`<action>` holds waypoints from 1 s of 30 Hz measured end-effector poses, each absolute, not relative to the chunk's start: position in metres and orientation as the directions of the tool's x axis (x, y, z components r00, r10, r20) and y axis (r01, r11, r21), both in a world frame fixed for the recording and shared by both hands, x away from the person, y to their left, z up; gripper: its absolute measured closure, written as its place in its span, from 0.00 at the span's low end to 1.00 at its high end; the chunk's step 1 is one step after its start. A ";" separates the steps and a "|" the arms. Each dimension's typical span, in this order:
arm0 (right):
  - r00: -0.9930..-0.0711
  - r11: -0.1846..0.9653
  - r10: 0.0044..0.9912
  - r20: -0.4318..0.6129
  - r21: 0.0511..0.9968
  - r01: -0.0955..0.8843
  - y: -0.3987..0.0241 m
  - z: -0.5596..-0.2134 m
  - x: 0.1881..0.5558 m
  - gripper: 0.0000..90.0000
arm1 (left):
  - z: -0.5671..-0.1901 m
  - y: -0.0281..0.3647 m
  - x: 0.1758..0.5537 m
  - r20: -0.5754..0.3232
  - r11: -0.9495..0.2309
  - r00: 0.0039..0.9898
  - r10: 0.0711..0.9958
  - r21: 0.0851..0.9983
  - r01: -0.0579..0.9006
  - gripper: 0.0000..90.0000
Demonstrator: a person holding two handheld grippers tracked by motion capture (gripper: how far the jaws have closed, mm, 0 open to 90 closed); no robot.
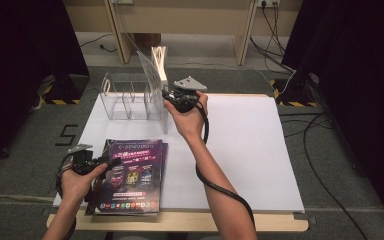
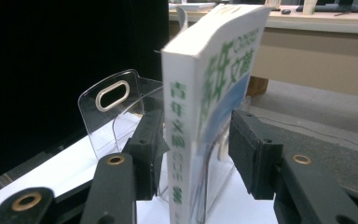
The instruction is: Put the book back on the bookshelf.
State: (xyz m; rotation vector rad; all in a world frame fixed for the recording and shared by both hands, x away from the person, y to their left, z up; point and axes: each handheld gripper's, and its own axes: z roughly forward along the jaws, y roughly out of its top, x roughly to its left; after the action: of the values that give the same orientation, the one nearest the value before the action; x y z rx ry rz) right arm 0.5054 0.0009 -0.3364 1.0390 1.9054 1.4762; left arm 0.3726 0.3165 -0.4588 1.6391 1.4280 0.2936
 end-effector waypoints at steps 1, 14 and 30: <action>-0.578 0.118 0.814 0.054 0.960 0.256 -0.002 -0.337 0.503 0.62 | -0.458 0.316 0.373 -0.363 0.083 0.304 0.881 0.751 0.655 0.44; -0.564 0.142 0.825 0.039 0.952 0.273 -0.047 -0.343 0.475 0.62 | -0.445 0.299 0.392 -0.331 0.106 0.342 0.879 0.837 0.537 0.44; -0.511 0.133 0.858 0.051 0.939 0.317 -0.104 -0.373 0.441 0.62 | -0.424 0.256 0.432 -0.288 0.033 0.461 0.839 0.873 0.487 0.41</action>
State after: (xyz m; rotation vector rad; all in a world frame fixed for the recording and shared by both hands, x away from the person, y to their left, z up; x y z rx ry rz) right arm 0.4408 -0.1038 -0.3729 1.1270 1.9018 1.3759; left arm 0.4316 0.2555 -0.4241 1.6147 1.1752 0.4021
